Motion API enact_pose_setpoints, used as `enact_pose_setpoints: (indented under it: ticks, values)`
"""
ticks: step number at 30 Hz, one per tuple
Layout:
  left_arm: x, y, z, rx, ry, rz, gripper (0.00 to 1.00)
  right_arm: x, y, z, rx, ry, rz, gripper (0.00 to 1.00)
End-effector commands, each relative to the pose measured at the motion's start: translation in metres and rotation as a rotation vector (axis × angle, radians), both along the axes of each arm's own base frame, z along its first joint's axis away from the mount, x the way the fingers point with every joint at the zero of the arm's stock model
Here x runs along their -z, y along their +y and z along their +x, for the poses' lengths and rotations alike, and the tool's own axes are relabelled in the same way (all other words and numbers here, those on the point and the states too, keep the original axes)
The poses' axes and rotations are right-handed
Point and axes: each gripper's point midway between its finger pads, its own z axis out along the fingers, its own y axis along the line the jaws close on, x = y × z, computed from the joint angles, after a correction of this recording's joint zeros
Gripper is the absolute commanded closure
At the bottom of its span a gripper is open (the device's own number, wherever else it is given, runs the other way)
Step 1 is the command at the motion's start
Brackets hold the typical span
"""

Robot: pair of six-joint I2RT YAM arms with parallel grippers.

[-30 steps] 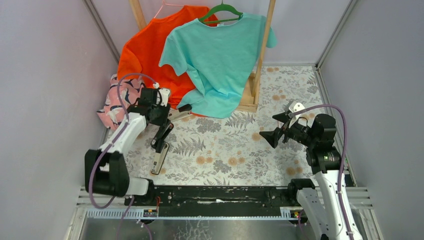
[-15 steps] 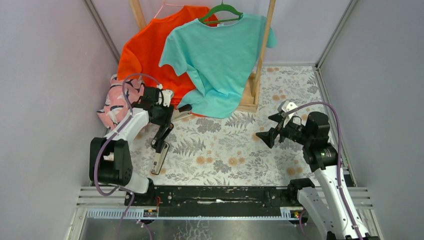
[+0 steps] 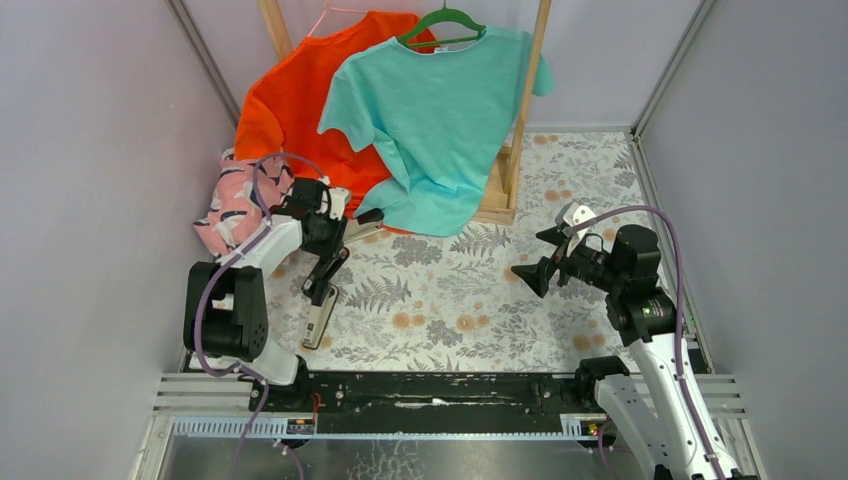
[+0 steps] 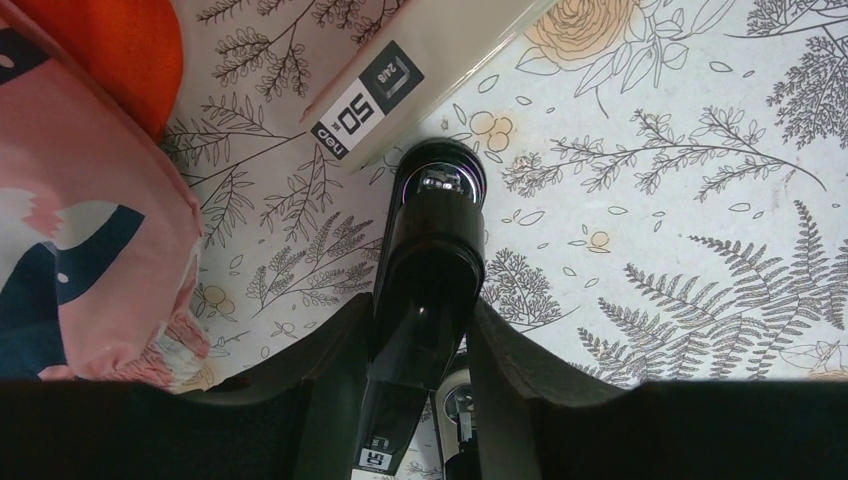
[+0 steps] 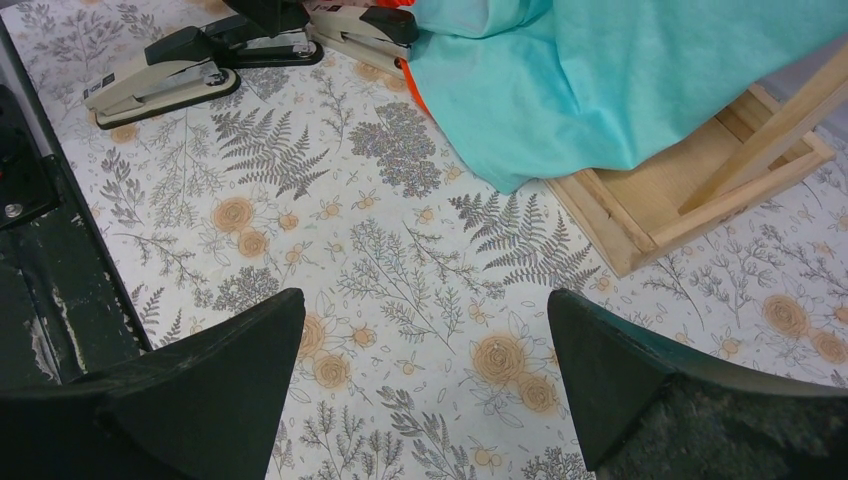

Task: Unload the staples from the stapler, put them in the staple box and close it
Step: Pick up the stapler from the center of the board.

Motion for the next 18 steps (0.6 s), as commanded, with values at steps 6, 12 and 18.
enact_pose_setpoints:
  ticks: [6,12,18]
  values:
    - [-0.001,-0.018,0.000,0.127,-0.060,0.001,0.65,-0.012,0.004,-0.002,-0.026,-0.049,0.011,0.01]
    - [-0.016,-0.045,-0.001,0.250,-0.132,-0.040,0.93,-0.012,0.005,-0.003,-0.028,-0.050,0.012,0.01]
    - [-0.039,-0.079,-0.005,0.385,-0.242,-0.109,1.00,-0.013,0.006,-0.004,-0.033,-0.052,0.015,0.01]
